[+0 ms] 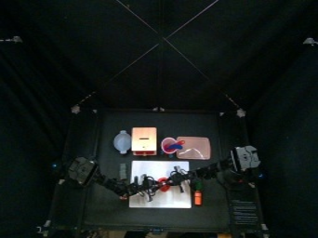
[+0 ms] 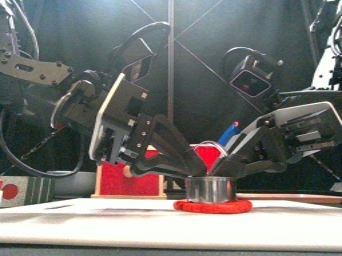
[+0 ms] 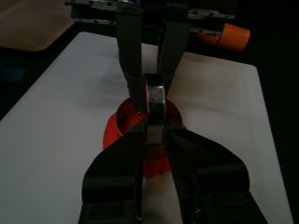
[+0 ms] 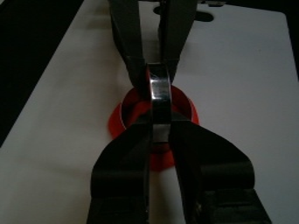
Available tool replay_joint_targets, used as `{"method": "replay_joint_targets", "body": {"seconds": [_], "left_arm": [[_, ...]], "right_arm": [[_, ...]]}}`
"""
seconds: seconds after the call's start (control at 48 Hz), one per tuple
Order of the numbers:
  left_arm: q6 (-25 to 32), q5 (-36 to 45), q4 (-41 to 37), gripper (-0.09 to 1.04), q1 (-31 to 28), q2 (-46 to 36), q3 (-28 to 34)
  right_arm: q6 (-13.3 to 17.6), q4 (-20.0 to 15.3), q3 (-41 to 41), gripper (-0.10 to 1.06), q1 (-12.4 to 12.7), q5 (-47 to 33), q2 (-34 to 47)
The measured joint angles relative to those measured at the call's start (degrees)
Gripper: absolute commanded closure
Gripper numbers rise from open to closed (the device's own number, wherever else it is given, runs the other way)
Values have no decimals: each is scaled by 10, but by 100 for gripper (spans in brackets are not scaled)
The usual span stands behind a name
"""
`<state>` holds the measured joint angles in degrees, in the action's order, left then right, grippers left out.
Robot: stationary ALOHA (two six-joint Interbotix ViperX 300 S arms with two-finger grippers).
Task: Get the cutter from the drawer then cut the dough then place the extra dough in the bowl
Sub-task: Cut the dough
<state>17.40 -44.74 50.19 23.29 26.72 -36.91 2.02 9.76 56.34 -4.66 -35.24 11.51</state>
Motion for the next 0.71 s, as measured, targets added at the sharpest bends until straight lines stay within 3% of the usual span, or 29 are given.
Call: {"method": "replay_joint_targets", "body": {"seconds": [0.354,0.708], "left_arm": [[-1,14,-4,34,-1,-1,-1],[-2,35,-14,26,-18,-34,-4]], "right_arm": [[-1,0,-2,43,-1,7,-11],[-4,-8,-12,41,-7,34,-28]]}}
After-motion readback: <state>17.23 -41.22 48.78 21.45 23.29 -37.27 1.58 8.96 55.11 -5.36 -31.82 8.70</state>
